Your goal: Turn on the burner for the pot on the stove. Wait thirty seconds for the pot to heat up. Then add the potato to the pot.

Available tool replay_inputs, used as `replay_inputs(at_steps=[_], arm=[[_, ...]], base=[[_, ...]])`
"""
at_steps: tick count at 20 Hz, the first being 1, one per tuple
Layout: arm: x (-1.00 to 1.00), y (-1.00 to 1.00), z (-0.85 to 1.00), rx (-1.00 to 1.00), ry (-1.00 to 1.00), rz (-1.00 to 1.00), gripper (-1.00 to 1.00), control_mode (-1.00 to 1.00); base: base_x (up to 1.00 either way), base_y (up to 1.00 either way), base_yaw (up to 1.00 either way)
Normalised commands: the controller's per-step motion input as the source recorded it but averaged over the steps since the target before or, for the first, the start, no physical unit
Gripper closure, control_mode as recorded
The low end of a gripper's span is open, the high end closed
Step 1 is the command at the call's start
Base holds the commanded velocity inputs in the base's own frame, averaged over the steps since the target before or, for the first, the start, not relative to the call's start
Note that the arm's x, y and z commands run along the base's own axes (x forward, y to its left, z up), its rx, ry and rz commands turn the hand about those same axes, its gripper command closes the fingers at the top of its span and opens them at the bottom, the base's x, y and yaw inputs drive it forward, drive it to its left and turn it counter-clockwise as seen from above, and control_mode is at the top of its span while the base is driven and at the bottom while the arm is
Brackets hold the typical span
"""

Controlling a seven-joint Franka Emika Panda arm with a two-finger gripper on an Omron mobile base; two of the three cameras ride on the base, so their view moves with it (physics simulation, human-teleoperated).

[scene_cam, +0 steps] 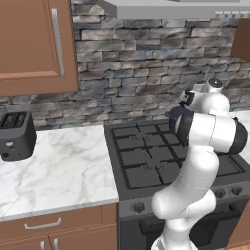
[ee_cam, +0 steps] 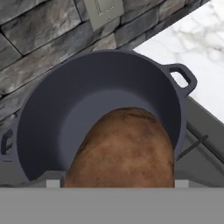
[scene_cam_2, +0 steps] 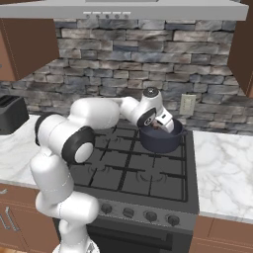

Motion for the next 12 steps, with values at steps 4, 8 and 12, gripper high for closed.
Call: replay_inputs(at_steps=[4,8,12], arm=[[0.08,0.0,-0.23,0.0,0.01,0.0,1.0,-1.0],[0.1,-0.01,-0.21,0.0,0.03,0.0,1.0,-1.0],[0.12,-0.03,-0.16,0.0,0.06,0.0,1.0,-1.0]], base=[[0.0,0.0,0.0],[0.0,0.0,0.0],[0.0,0.0,0.0]])
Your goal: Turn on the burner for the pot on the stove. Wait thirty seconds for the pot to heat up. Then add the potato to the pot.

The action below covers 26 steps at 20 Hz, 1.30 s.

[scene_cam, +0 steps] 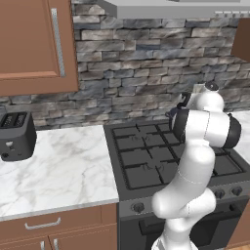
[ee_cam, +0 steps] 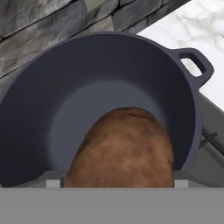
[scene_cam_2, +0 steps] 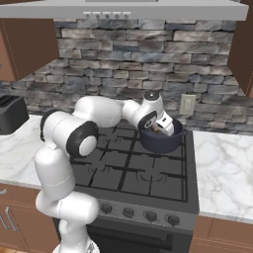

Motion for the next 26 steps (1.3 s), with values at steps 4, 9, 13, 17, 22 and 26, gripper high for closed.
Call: replay_inputs(at_steps=[4,9,13,17,22,26], arm=[[0.12,-0.03,-0.14,0.0,0.05,0.0,1.0,-1.0],[0.11,-0.02,-0.12,0.0,0.04,0.0,1.0,-1.0],[0.04,-0.05,-0.05,0.0,0.05,0.0,-1.0,-1.0],[0.0,-0.08,0.0,0.0,0.01,0.0,-1.0,-1.0],[0.0,-0.03,0.0,0.0,0.01,0.0,-1.0,-1.0],[0.0,-0.01,0.0,0.0,0.01,0.0,-1.0,-1.0]], base=[[0.0,0.0,0.0],[0.0,0.0,0.0],[0.0,0.0,0.0],[0.0,0.0,0.0],[0.0,0.0,0.0],[0.0,0.0,0.0]])
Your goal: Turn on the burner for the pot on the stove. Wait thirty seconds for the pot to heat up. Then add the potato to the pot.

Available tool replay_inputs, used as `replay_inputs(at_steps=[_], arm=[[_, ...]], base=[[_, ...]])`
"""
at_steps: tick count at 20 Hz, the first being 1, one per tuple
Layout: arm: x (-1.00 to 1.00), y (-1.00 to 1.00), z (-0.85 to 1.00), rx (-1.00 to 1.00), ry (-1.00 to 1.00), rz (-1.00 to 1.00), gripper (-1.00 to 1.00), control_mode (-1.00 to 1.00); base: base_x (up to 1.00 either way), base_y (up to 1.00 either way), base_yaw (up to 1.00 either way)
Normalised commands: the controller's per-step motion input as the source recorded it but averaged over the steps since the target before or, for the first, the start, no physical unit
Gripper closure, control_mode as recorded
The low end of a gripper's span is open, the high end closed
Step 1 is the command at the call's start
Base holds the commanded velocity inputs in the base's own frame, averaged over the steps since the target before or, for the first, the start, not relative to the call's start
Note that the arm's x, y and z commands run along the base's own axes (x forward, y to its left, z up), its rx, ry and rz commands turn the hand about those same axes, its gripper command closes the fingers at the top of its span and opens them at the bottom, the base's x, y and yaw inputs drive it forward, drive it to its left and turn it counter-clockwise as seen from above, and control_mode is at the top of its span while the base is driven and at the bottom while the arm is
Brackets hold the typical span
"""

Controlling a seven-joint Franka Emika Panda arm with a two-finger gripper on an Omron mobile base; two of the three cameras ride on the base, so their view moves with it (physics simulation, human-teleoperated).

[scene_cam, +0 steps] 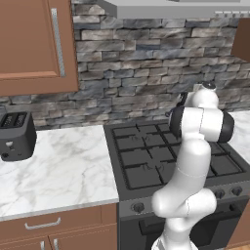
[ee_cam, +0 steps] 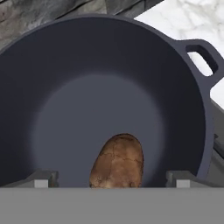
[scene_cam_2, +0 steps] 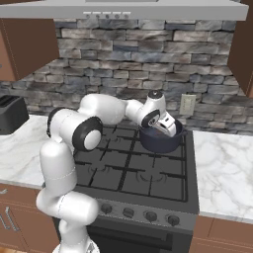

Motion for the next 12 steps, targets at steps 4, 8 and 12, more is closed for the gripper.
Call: replay_inputs(at_steps=[4,8,12], arm=[[0.0,-0.04,0.04,0.0,0.0,0.0,-1.0,-1.0],[0.0,0.0,0.51,0.0,-0.12,0.0,-1.0,-1.0],[-0.04,0.0,0.62,0.0,-0.18,0.03,-1.0,-1.0]], base=[[0.0,0.0,0.0],[0.0,0.0,0.0],[0.0,0.0,0.0]])
